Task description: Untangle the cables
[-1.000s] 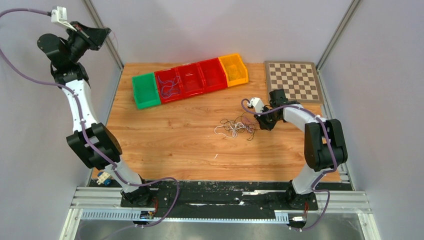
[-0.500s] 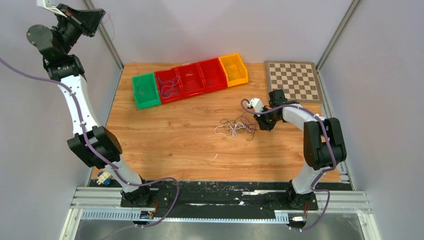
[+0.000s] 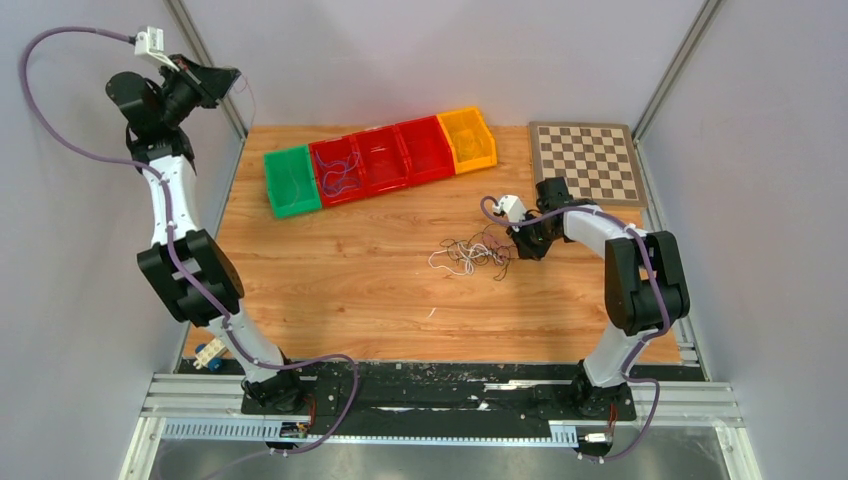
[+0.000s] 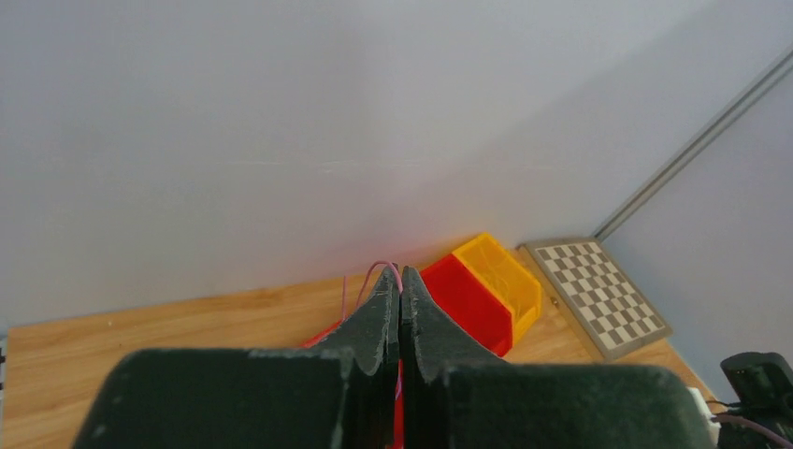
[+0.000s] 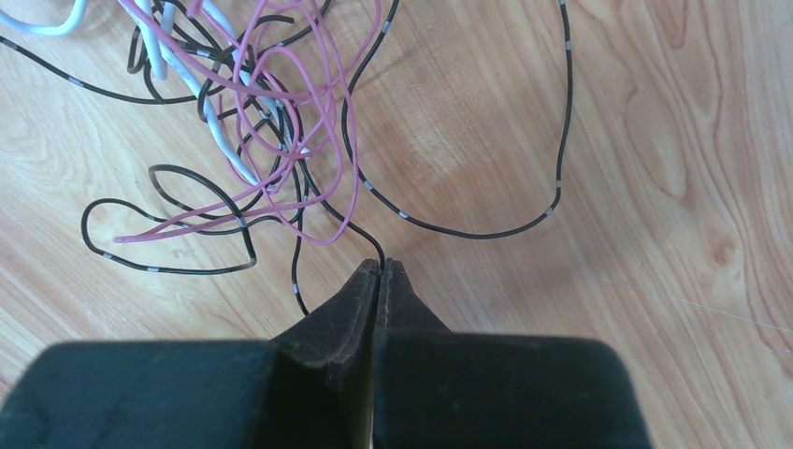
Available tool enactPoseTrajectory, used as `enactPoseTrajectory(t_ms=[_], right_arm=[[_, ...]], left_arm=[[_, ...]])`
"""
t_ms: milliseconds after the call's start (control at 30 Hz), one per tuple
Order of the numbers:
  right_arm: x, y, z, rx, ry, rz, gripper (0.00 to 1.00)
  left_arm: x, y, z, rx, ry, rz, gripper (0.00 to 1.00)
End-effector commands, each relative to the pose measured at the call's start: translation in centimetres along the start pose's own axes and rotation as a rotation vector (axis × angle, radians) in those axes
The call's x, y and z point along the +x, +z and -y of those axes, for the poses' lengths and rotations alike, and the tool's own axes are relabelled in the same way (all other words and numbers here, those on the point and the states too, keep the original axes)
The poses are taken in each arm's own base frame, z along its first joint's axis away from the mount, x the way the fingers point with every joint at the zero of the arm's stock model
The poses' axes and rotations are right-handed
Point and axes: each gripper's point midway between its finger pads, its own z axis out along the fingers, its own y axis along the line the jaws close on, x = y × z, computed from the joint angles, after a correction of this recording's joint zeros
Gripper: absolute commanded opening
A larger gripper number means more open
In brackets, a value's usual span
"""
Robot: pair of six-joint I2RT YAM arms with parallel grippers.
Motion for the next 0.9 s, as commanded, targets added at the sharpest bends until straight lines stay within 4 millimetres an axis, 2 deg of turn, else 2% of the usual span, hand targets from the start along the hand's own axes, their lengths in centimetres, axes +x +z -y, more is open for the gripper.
enactPoseTrajectory(t_ms=[0, 133, 233, 367, 533, 600, 700, 867], right_arm=[[-1.4, -0.2, 0.3, -0.006, -0.003, 0.031, 0.0], [-1.6, 0.0, 0.5, -0.009, -0.005, 0.031, 0.0], [-1.9, 0.0, 0.7, -0.009, -0.004, 0.031, 0.0], [-1.9, 0.0, 0.8, -0.009, -0.004, 0.032, 0.0], [-1.7, 0.1, 0.5, -0.015, -0.006, 0.026, 0.0], [-1.8, 0.1, 0.6, -0.014, -0.005, 0.027, 0.0], [-1.8, 0.1, 0.6, -0.015, -0.005, 0.025, 0.0], [-1.8, 0.1, 0.7, -0.013, -0.005, 0.021, 0.0]], left_arm=[[-2.1, 0.4, -0.3, -0.033, 0.129, 0.045, 0.0], [-5.4, 1.6, 0.1, -0.01, 0.121, 0.096, 0.0], [-7.9, 2.3, 1.4, 0.013, 0.144, 0.143, 0.0], [-9.4, 2.5, 2.8, 0.033, 0.179, 0.169, 0.0], [-10.2, 2.5, 3.0, 0.037, 0.203, 0.193, 0.0], [-10.3, 2.6, 2.8, 0.031, 0.207, 0.201, 0.0], [-9.5, 2.9, 2.1, 0.029, 0.195, 0.181, 0.0], [-5.5, 2.9, 0.2, 0.027, 0.148, 0.097, 0.0]])
